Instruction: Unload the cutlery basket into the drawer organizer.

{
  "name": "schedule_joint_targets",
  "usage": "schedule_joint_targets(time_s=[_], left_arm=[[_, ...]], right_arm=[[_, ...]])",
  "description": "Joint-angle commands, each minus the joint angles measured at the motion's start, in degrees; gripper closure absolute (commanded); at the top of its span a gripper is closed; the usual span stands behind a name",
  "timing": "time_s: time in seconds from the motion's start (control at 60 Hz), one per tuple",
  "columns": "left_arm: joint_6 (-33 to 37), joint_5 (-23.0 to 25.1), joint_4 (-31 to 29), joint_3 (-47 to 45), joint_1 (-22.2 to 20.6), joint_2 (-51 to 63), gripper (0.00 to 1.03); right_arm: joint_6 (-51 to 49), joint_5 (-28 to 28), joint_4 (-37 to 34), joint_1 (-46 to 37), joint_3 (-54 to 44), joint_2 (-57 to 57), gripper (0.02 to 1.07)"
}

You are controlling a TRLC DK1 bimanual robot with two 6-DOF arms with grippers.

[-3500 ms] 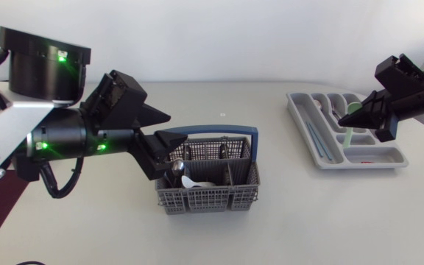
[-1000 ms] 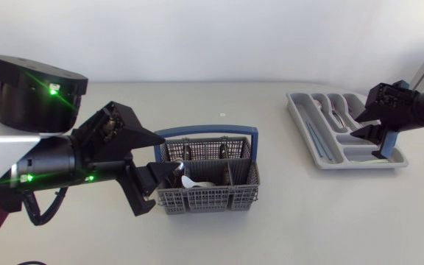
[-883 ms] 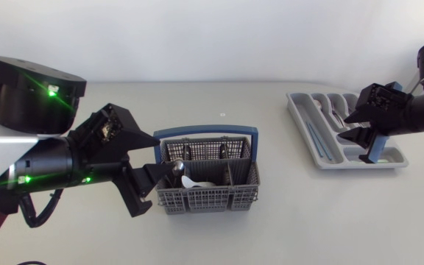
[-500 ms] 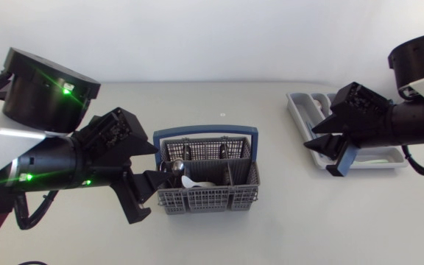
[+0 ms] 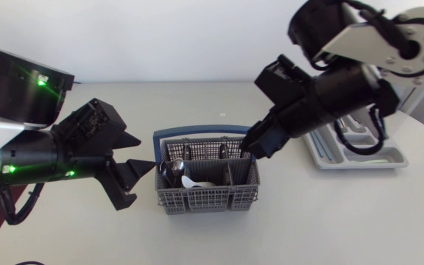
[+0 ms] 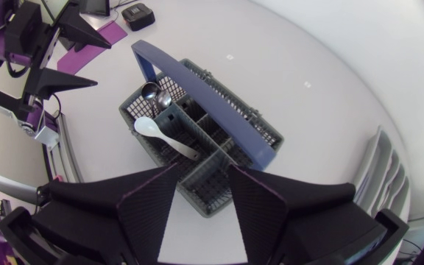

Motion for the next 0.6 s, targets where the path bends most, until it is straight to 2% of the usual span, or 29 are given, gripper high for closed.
schedule_joint_targets(time_s=[0.0,0.25,0.583], left_arm=[[0.42,1.14,0.45,-1.82,1.55,-0.88,0.34],[0.77,2.81,1.85,-3.23,4.45,-1.14,0.34],[0.94,5.44,4.14,-5.25,8.23,-1.05,0.34]], right_arm=[[5.2,0.62,-2.48,2.54,4.08,5.24,0.55],[10.83,1.5,-7.75,8.86,14.27,14.29,0.55],[17.33,10.99,-7.05,15.72,17.88,20.62,0.55]])
